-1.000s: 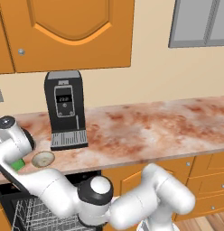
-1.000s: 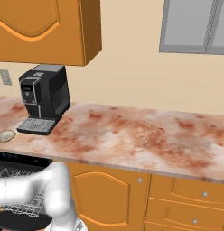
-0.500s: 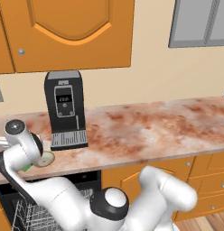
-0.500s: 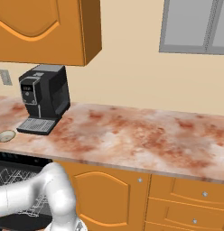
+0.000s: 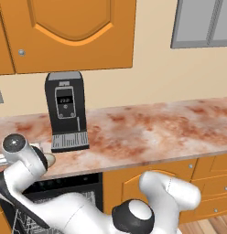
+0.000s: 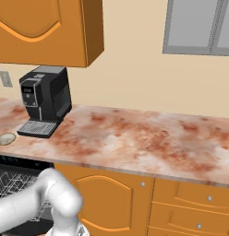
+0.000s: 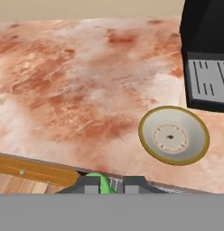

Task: Pick up the cup and bowl from the counter, place them in the dishwasher, and close the dishwasher door.

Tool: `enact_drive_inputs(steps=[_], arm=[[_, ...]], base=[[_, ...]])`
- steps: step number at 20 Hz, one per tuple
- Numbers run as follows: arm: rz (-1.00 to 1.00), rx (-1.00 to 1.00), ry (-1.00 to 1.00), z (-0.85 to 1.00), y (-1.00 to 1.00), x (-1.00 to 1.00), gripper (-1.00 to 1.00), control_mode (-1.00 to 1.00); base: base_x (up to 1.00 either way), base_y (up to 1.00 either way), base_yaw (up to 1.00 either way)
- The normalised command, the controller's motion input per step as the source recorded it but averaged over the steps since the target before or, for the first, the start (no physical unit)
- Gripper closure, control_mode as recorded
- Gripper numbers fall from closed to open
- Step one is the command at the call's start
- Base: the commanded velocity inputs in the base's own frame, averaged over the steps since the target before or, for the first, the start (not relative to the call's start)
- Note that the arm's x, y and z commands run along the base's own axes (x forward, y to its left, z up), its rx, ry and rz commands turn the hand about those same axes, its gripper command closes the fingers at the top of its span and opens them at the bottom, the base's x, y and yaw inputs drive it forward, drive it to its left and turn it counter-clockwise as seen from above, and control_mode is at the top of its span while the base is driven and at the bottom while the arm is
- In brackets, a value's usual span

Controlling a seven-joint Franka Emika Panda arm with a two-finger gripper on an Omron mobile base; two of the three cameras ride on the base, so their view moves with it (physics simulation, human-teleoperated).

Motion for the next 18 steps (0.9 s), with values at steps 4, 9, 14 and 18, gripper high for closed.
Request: enact_drive_inputs(steps=[4, 9, 14, 18], arm=[[0.24, -0.29, -0.08, 0.15, -0.03, -0.8, 1.0, -1.0], [0.22, -0.25, -0.06, 0.09, -0.13, -0.63, 1.0, -1.0], [0.22, -0.07, -0.01, 0.0, -0.3, -0.25, 1.0, -1.0], [0.19, -0.03, 0.0, -0.04, -0.26, -0.19, 1.0, -1.0]], base=[[0.0, 0.0, 0.0], [0.0, 0.0, 0.0], [0.0, 0.0, 0.0], [0.0, 0.0, 0.0]])
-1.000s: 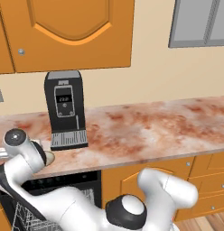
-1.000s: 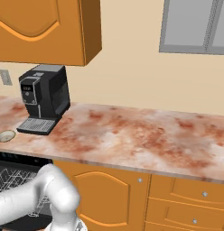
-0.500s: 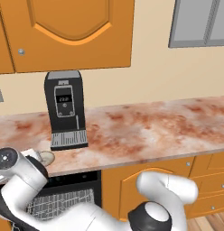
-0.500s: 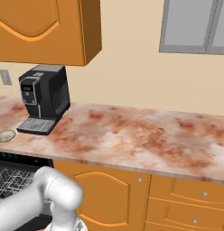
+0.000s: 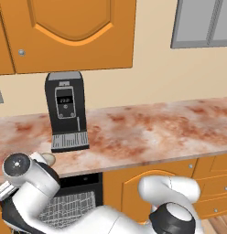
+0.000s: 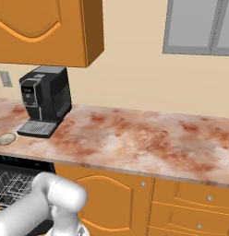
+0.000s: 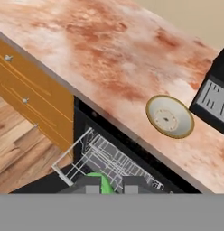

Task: Pick up the cup and bowl from the counter, place them in the dishwasher, and close the dishwasher door.

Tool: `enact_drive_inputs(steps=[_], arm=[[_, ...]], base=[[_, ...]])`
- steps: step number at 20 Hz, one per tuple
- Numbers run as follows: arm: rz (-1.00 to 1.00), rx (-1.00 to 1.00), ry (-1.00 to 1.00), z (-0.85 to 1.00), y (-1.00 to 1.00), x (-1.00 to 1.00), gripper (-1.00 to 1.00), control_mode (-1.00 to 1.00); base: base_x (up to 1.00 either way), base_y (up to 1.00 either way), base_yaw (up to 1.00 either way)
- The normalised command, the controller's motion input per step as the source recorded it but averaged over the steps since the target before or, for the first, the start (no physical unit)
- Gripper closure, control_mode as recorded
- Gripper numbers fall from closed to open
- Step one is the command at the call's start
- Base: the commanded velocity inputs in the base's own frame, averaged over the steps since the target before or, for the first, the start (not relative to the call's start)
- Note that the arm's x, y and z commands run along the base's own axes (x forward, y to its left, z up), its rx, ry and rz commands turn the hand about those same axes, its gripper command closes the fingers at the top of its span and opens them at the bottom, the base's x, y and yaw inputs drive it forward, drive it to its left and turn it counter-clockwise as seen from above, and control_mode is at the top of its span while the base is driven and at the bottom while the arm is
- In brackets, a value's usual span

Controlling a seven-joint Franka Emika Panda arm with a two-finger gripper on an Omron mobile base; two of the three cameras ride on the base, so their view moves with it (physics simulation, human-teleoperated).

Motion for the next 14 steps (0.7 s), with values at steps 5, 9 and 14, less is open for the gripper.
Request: enact_drive_inputs(steps=[5, 9, 14], arm=[[0.18, -0.08, 0.0, -0.29, -0.25, -0.18, 1.0, -1.0], [0.14, -0.28, 0.0, -0.47, -0.07, -0.1, 1.0, -1.0], [0.1, -0.45, 0.0, -0.51, 0.0, -0.08, 1.0, -1.0]], base=[[0.0, 0.0, 0.0], [0.0, 0.0, 0.0], [0.0, 0.0, 0.0]])
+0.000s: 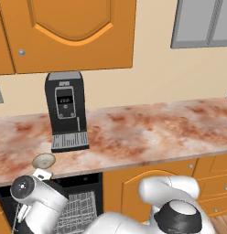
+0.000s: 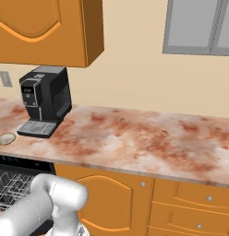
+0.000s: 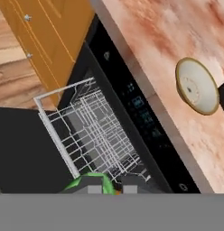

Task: Pick up the cup and bowl from the counter, place them in the dishwasher, and close the dishwasher door.

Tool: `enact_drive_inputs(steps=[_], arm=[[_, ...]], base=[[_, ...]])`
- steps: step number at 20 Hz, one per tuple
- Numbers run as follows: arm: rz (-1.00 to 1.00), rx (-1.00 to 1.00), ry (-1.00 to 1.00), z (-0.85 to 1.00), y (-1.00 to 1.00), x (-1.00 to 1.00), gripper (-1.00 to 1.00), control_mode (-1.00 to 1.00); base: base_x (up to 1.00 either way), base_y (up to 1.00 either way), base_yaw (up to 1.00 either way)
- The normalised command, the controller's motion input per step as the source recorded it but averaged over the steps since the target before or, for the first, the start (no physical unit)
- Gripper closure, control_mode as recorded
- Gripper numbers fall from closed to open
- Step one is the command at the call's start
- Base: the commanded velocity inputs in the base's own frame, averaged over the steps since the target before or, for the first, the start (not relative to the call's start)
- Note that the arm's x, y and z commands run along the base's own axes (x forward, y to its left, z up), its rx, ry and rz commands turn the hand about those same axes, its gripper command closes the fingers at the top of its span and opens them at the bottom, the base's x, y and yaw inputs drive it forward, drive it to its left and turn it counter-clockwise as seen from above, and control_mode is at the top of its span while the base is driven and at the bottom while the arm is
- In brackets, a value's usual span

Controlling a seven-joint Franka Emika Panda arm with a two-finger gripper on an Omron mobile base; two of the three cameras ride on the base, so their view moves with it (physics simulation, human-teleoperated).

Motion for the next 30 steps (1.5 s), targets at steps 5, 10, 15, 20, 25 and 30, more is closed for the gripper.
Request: enact_drive_inputs(steps=[5, 10, 15, 20, 25, 30], arm=[[0.09, -0.38, 0.0, -0.54, 0.0, 0.0, 1.0, -1.0], [0.08, -0.21, 0.0, -0.6, 0.0, 0.08, 1.0, -1.0], [0.07, -0.11, 0.0, -0.67, 0.0, 0.19, 1.0, -1.0], [0.02, -0.07, 0.04, -0.64, 0.0, 0.35, 1.0, -1.0], [0.01, -0.11, 0.05, -0.63, 0.0, 0.36, 1.0, -1.0], [0.01, -0.14, 0.07, -0.75, 0.07, 0.33, 1.0, -1.0]], base=[[0.0, 0.0, 0.0], [0.0, 0.0, 0.0], [0.0, 0.0, 0.0], [0.0, 0.0, 0.0], [0.0, 0.0, 0.0], [0.0, 0.0, 0.0]])
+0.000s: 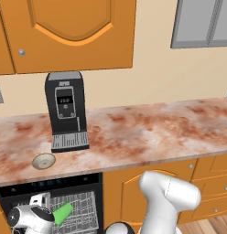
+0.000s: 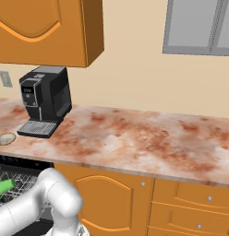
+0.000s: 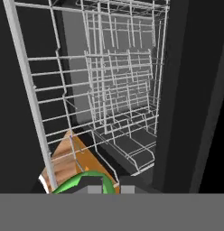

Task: Pick up the cup and bowl from the counter, place them in the dishwasher, and close the dishwasher door.

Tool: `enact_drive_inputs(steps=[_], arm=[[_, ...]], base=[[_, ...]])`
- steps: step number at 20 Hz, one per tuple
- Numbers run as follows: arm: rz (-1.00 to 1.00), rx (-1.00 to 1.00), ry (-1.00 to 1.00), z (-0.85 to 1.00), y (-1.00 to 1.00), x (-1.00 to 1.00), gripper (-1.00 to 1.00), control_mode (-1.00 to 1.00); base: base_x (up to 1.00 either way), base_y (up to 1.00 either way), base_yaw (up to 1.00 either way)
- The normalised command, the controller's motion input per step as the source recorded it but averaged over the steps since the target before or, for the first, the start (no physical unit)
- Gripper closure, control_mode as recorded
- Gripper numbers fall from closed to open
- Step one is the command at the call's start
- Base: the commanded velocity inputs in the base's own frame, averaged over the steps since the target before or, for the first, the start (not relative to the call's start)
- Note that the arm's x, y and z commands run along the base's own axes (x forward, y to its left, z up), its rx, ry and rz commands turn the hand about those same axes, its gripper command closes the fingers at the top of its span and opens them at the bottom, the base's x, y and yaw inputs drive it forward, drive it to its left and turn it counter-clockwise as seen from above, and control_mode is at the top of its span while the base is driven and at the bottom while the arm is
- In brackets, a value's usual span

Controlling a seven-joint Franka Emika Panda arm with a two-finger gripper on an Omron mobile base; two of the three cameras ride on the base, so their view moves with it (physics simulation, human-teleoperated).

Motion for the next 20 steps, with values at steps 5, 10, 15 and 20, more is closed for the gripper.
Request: enact_drive_inputs(steps=[5, 10, 15, 20], arm=[[0.01, -0.11, 0.04, -0.78, 0.13, 0.25, 1.0, -1.0], [0.0, -0.08, 0.06, -0.72, 0.13, 0.34, 1.0, -1.0], [0.0, -0.01, 0.07, -0.67, 0.1, 0.43, 1.0, -1.0], [0.0, -0.01, 0.06, -0.65, 0.11, 0.41, 1.0, -1.0]], base=[[0.0, 0.0, 0.0], [0.0, 0.0, 0.0], [0.0, 0.0, 0.0], [0.0, 0.0, 0.0]])
